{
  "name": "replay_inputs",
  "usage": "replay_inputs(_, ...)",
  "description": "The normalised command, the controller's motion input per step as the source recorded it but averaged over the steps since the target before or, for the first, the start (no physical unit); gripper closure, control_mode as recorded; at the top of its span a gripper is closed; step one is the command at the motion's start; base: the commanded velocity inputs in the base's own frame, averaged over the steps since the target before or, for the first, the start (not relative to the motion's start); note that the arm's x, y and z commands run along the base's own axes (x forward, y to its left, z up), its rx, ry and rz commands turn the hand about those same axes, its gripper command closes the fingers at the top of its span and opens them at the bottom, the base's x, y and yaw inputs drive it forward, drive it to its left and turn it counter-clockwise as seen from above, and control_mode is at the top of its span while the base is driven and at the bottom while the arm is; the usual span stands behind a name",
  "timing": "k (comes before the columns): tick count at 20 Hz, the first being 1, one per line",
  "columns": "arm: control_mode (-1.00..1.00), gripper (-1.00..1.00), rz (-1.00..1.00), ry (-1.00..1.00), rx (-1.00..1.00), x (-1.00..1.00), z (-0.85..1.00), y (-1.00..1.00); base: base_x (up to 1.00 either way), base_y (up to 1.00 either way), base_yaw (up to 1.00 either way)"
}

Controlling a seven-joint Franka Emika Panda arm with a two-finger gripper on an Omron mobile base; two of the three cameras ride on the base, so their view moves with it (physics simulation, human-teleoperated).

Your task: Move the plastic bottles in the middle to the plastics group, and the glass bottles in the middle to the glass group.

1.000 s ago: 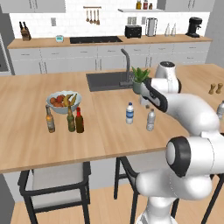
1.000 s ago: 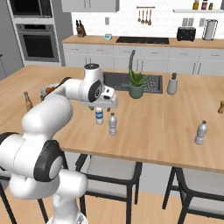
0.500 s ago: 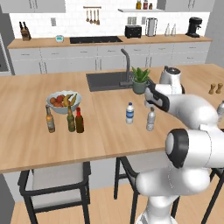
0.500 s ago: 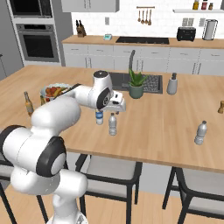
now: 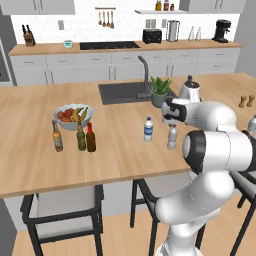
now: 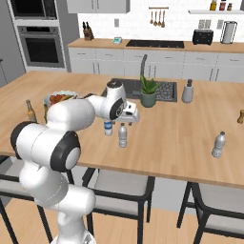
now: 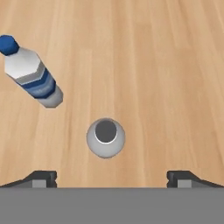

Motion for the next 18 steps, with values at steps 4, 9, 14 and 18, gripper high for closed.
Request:
replay_inputs(4, -1.00, -1.00, 0.10, 0.00, 0.00, 0.09, -0.16, 0.00, 0.00, 0.00, 0.00)
replay_inputs(9, -1.00, -1.00, 0.14, 0.00, 0.00, 0.00, -0.17, 0.00, 0.00, 0.00, 0.00)
replay_inputs(14, -1.00, -1.00, 0.13, 0.00, 0.00, 0.04, -0.22, 0.00, 0.00, 0.00, 0.00)
replay_inputs(18, -1.00, -1.00, 0.10, 0.00, 0.00, 0.21, -0.21, 0.00, 0.00, 0.00, 0.00)
